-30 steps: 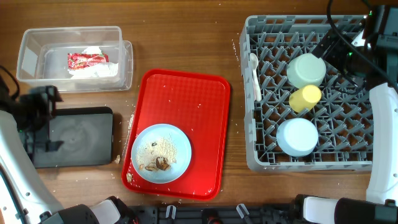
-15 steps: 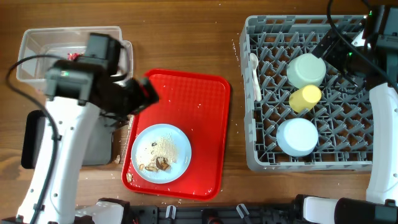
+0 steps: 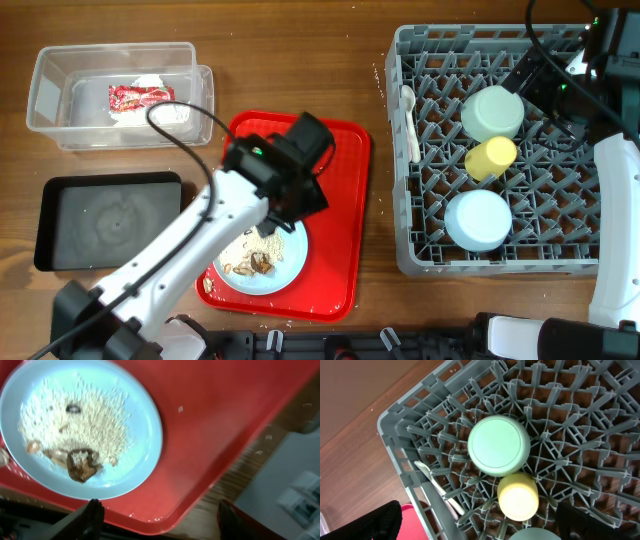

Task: Sort waste into correct bins and load items into the dishwasher rack
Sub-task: 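Move the left gripper over the pale blue plate and grasp its rim, then lift the plate with the left gripper and carry it over the black tray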

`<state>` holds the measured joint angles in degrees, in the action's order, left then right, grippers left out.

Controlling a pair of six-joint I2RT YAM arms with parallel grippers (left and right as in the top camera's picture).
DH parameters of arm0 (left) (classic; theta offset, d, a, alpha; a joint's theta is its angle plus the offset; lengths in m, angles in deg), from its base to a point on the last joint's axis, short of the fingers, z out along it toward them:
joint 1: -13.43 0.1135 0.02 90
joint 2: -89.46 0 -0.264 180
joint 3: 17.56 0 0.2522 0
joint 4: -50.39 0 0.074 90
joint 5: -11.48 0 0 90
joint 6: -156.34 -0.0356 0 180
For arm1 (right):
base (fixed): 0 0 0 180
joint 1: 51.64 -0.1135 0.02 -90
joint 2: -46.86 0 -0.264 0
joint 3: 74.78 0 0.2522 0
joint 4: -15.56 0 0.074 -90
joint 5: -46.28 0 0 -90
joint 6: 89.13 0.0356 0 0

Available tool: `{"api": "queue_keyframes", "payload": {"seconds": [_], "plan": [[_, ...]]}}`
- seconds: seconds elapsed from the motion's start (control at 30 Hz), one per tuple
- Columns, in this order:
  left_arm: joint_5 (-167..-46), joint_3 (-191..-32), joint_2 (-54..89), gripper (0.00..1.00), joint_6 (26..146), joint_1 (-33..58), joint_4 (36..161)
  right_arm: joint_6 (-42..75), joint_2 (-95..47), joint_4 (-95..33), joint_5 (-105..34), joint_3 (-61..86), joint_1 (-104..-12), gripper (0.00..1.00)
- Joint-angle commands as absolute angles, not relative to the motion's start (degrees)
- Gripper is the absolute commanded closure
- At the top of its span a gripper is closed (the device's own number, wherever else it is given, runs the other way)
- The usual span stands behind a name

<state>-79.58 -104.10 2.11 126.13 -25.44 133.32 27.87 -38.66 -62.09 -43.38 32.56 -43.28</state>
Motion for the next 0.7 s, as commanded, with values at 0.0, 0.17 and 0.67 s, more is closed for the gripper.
{"api": "queue_keyframes", "payload": {"seconds": [0.0,0.17,0.67], "plan": [[-77.4,-96.5,1.2,0.35,136.4,-26.4,125.8,27.9,-38.4,-62.1,-44.3,32.6,-43.3,0.0],[-75.0,-90.1,0.9,0.45,138.8,-26.2,117.2,27.9,-38.4,-62.1,-44.3,32.6,-43.3,0.0],[-71.8,-89.9,-11.5,0.54,138.8,-26.2,110.8,27.9,-38.4,-62.1,-44.3,32.6,-43.3,0.0]]}}
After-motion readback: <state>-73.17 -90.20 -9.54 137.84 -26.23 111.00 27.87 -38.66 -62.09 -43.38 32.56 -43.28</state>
